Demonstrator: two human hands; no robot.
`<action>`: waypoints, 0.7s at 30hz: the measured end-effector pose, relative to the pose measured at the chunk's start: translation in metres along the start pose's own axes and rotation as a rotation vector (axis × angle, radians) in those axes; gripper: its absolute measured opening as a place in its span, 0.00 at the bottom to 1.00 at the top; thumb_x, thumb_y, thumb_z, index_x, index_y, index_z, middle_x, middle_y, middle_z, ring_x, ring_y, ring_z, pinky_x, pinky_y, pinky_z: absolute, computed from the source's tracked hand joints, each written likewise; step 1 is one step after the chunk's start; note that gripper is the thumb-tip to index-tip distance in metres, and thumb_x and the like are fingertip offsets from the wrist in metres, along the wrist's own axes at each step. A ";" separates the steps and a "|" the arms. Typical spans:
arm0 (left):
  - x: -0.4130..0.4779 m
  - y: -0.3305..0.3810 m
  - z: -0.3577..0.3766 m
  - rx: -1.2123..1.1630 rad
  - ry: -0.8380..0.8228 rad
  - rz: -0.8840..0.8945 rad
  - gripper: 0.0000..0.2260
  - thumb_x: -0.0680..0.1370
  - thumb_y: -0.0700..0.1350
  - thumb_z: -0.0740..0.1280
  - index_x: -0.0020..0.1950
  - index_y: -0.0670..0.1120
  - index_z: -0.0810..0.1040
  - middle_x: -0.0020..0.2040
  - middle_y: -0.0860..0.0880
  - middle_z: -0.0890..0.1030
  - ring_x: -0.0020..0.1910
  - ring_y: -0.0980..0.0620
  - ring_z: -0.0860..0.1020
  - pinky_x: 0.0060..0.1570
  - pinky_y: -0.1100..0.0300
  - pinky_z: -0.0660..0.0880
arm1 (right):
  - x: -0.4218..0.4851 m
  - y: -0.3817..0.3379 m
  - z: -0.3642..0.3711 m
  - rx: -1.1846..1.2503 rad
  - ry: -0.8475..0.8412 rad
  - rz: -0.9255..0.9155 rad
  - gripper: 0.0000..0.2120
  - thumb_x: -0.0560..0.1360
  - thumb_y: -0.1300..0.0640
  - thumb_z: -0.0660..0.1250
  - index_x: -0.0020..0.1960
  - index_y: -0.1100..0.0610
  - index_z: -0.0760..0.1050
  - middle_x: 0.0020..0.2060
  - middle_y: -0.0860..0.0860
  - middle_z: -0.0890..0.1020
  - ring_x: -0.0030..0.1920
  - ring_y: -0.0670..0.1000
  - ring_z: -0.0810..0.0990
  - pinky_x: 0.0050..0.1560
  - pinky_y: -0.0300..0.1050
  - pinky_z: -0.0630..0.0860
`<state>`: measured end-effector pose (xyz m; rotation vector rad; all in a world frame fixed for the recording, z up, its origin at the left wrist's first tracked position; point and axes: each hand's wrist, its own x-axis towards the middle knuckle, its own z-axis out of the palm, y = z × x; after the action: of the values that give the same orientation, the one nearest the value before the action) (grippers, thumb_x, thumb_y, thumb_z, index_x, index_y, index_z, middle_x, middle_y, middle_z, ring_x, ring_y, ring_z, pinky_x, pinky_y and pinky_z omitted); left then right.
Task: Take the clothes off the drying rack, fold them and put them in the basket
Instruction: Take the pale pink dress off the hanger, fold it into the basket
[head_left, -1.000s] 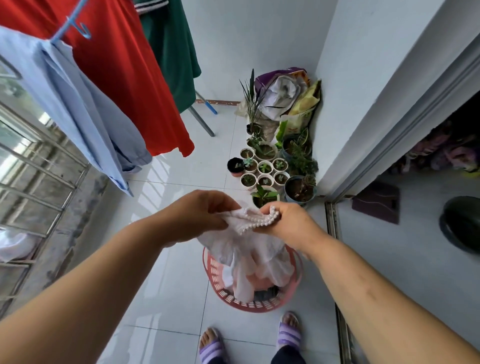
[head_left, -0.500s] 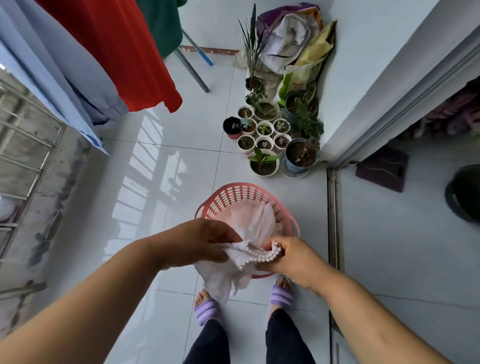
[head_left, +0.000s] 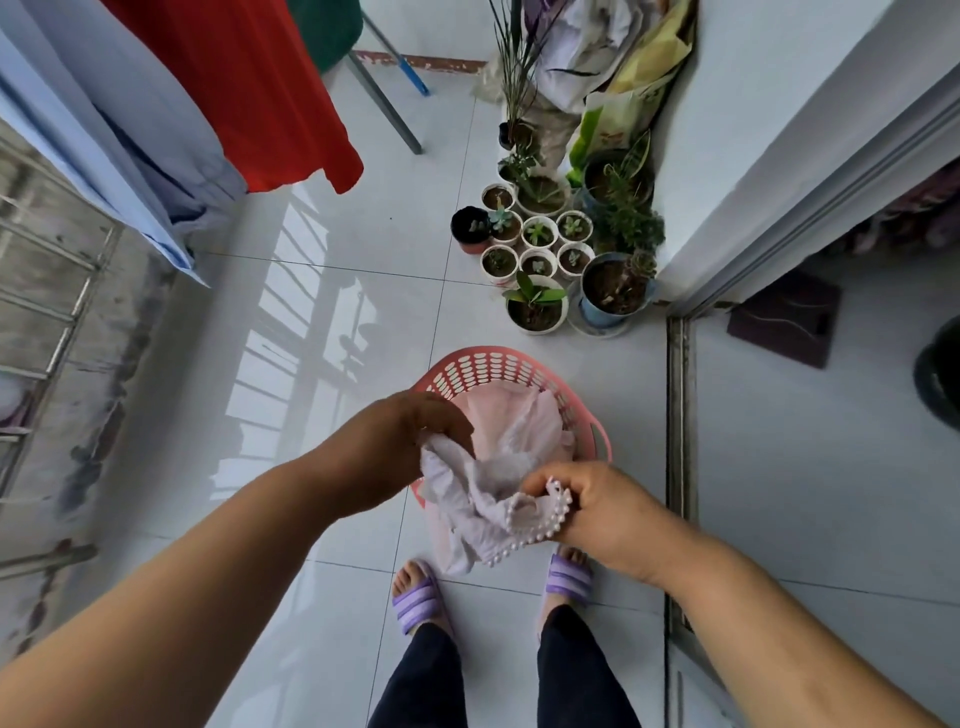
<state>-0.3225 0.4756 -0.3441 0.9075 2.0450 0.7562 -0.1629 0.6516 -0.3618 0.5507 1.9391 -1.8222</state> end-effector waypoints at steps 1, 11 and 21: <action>0.001 0.001 0.002 -0.022 0.007 -0.029 0.17 0.72 0.37 0.74 0.46 0.61 0.78 0.51 0.58 0.80 0.50 0.56 0.79 0.50 0.60 0.78 | 0.002 0.002 0.003 -0.046 0.010 -0.047 0.11 0.69 0.65 0.76 0.44 0.50 0.83 0.44 0.45 0.84 0.45 0.38 0.80 0.50 0.35 0.76; 0.000 -0.018 0.022 -0.319 -0.195 -0.217 0.05 0.76 0.43 0.72 0.46 0.54 0.81 0.45 0.55 0.84 0.45 0.56 0.81 0.50 0.62 0.79 | 0.013 0.020 0.019 0.018 0.087 -0.123 0.11 0.70 0.64 0.75 0.47 0.50 0.84 0.49 0.46 0.86 0.54 0.48 0.84 0.61 0.55 0.78; 0.018 -0.074 0.062 -0.318 -0.158 -0.403 0.19 0.81 0.37 0.61 0.61 0.61 0.76 0.64 0.58 0.76 0.66 0.52 0.73 0.69 0.48 0.70 | 0.015 0.051 0.020 0.108 0.097 -0.053 0.11 0.66 0.60 0.78 0.44 0.45 0.84 0.44 0.51 0.87 0.48 0.54 0.85 0.57 0.57 0.79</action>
<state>-0.3059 0.4602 -0.4400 0.3473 1.8194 0.7308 -0.1462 0.6352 -0.4135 0.6385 1.9435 -1.9760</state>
